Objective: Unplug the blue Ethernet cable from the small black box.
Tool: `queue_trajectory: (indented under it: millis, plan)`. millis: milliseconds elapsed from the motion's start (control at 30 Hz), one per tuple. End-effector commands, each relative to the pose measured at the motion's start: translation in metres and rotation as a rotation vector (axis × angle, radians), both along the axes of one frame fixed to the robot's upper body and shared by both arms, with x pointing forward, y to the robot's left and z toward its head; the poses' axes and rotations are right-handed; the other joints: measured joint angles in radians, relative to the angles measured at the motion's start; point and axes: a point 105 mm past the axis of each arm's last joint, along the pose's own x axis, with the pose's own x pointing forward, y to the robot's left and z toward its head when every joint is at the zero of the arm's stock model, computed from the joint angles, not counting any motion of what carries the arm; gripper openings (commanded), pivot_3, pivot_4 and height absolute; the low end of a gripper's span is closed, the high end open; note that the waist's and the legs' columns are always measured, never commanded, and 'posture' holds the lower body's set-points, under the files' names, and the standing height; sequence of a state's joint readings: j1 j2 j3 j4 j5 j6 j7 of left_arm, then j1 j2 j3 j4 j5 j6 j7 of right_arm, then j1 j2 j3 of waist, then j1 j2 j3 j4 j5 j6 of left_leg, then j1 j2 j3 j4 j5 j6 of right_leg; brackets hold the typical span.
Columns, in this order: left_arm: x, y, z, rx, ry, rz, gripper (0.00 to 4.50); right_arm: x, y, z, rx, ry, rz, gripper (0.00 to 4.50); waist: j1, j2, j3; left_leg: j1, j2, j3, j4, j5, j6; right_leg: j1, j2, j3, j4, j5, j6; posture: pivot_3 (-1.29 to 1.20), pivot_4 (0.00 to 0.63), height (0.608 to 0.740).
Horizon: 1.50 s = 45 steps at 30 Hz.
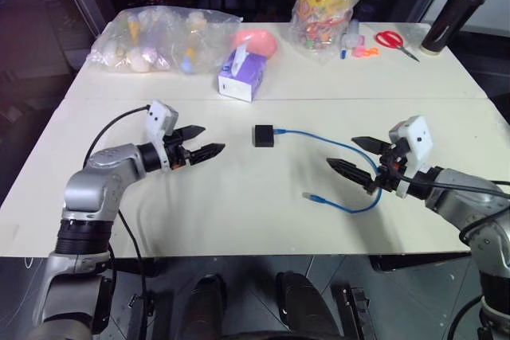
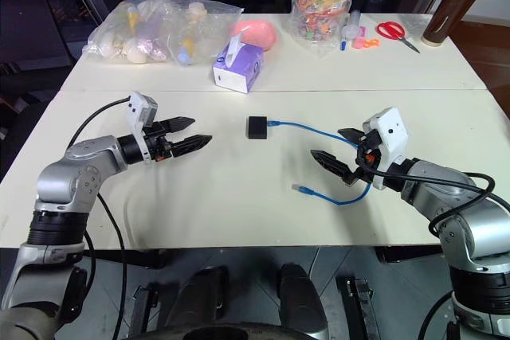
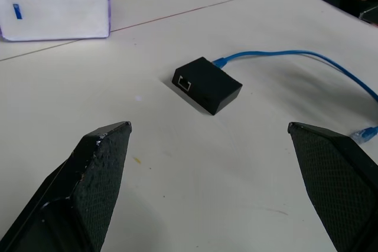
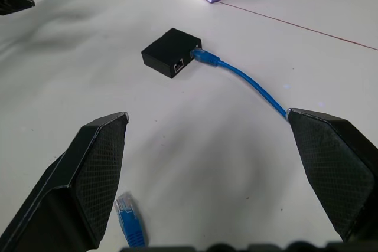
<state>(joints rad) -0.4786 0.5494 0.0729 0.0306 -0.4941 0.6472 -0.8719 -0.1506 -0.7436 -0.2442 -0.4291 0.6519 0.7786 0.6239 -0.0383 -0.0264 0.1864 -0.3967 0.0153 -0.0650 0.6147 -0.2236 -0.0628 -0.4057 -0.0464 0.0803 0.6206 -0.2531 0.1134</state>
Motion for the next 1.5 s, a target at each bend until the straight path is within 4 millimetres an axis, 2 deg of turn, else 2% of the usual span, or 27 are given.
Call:
queue_trajectory:
  millis: [33, 167, 733, 900, 1000, 1133, 1200, 1233, 1300, 1400, 1500]
  plan:
    - [-0.009, -0.009, 0.011, 0.056, -0.066, -0.078, 4.46, -0.003, 0.004, 0.008, 0.004, -0.048, 0.011, 4.50, 0.000, 0.000, 0.000, 0.000, 0.000, 0.000, 0.000, 0.000, 0.000, 0.000, 0.000, 0.000, 0.000, 0.000, 0.000, 0.00, 0.150, 0.739]
    - [0.002, -0.008, 0.016, -0.001, -0.069, -0.036, 4.46, -0.005, 0.004, 0.007, 0.006, -0.047, 0.007, 4.50, 0.001, 0.000, 0.000, 0.000, 0.000, 0.000, 0.000, 0.000, 0.000, 0.000, 0.000, 0.000, 0.000, 0.000, 0.000, 0.00, 0.150, 0.739]
    - [0.003, -0.006, 0.013, 0.004, -0.058, -0.039, 4.46, -0.005, 0.005, 0.005, 0.012, -0.043, 0.002, 4.50, -0.002, 0.000, 0.000, 0.000, 0.000, 0.000, 0.000, 0.000, 0.000, 0.000, 0.000, 0.000, 0.000, 0.000, 0.000, 0.00, 0.150, 0.739]
    - [0.028, 0.002, 0.009, 0.108, -0.100, 0.147, 4.46, 0.004, 0.001, 0.002, -0.049, -0.059, -0.037, 4.50, 0.000, 0.000, 0.000, 0.000, 0.000, 0.000, 0.001, 0.000, 0.000, 0.000, 0.000, 0.000, 0.001, 0.000, 0.001, 0.00, 0.150, 0.739]
    - [0.025, 0.001, 0.011, 0.103, -0.124, 0.095, 4.46, 0.008, 0.000, 0.003, -0.063, -0.074, -0.046, 4.50, -0.001, 0.000, 0.000, 0.000, 0.000, 0.000, 0.001, 0.000, 0.000, 0.000, 0.000, 0.000, 0.001, 0.002, 0.003, 0.00, 0.150, 0.739]
    - [0.016, -0.004, 0.020, 0.093, -0.082, -0.080, 4.46, 0.029, 0.005, -0.004, -0.142, -0.096, 0.015, 4.50, -0.007, 0.000, 0.000, 0.000, 0.000, 0.001, 0.000, 0.000, 0.000, -0.001, 0.000, 0.000, 0.001, 0.002, 0.003, 0.00, 0.150, 0.739]
    - [0.012, -0.005, 0.026, 0.153, -0.091, -0.171, 4.46, 0.054, 0.013, -0.016, -0.192, -0.089, 0.063, 4.50, -0.009, 0.000, 0.001, 0.002, 0.000, 0.001, 0.001, 0.000, 0.000, 0.000, 0.001, 0.000, 0.002, 0.001, 0.000, 0.00, 0.150, 0.739]
    - [0.011, -0.004, 0.030, 0.188, -0.101, -0.205, 4.46, 0.073, 0.018, -0.021, -0.192, -0.080, 0.078, 4.50, -0.010, 0.000, 0.001, 0.002, 0.000, 0.002, 0.001, 0.000, 0.000, 0.000, 0.000, 0.000, 0.002, 0.001, -0.001, 0.00, 0.150, 0.739]
    - [0.010, -0.002, 0.033, 0.227, -0.111, -0.231, 4.46, 0.098, 0.027, -0.028, -0.203, -0.068, 0.103, 4.50, -0.023, -0.001, 0.002, 0.005, 0.001, 0.003, 0.001, 0.000, 0.000, 0.001, 0.001, 0.001, 0.003, 0.002, -0.002, 0.00, 0.150, 0.739]
    - [0.006, 0.000, 0.037, 0.234, -0.110, -0.242, 4.46, 0.126, 0.037, -0.034, -0.219, -0.053, 0.124, 4.50, -0.030, -0.001, 0.002, 0.004, 0.001, 0.003, 0.000, 0.000, 0.000, 0.000, 0.001, 0.001, 0.004, 0.004, 0.002, 0.00, 0.150, 0.739]
    - [0.001, 0.000, 0.037, 0.214, -0.107, -0.227, 4.46, 0.137, 0.050, -0.039, -0.238, -0.028, 0.177, 4.50, -0.031, -0.001, 0.002, 0.002, 0.001, 0.002, -0.001, 0.000, 0.000, -0.003, 0.000, 0.001, 0.007, 0.003, 0.004, 0.00, 0.150, 0.739]
